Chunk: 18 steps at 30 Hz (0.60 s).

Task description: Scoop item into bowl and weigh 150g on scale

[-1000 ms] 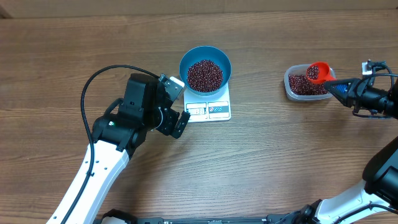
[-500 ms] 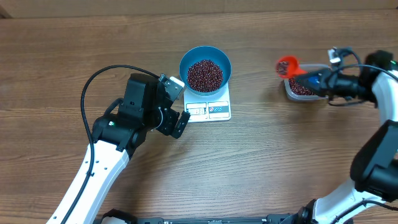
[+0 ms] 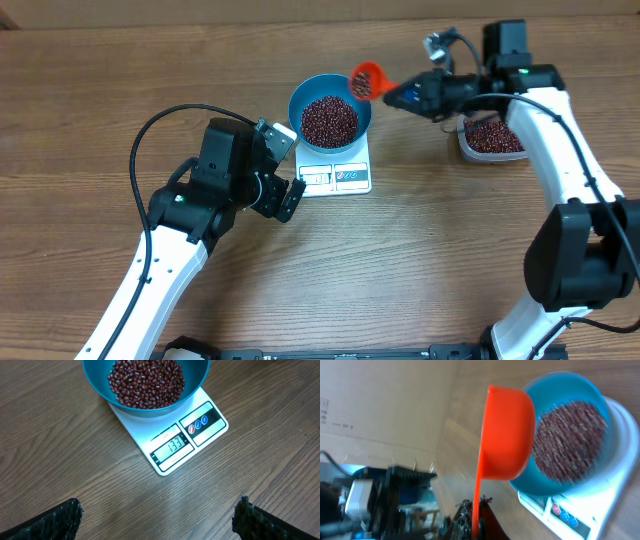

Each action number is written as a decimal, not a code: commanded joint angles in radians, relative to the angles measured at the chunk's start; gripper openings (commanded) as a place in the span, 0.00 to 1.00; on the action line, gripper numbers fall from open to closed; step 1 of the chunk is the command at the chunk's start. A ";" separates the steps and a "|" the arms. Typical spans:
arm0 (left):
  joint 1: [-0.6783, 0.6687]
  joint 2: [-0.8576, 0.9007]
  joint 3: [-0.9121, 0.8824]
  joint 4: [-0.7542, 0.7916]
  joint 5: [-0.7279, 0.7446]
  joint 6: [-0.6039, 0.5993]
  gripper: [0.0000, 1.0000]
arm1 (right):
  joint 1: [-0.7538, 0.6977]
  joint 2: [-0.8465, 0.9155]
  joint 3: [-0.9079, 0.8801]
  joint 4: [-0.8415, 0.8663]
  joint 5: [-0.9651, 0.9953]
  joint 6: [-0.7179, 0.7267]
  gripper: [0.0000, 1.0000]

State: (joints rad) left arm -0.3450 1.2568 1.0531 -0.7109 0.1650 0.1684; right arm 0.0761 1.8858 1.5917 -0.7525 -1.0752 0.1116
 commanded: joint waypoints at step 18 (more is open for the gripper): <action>0.004 -0.008 -0.003 0.001 0.011 0.019 1.00 | 0.145 -0.011 0.034 0.087 0.290 0.142 0.04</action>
State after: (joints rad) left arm -0.3450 1.2568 1.0531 -0.7109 0.1650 0.1684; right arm 0.2176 1.8858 1.5955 -0.6617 -0.8310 0.2806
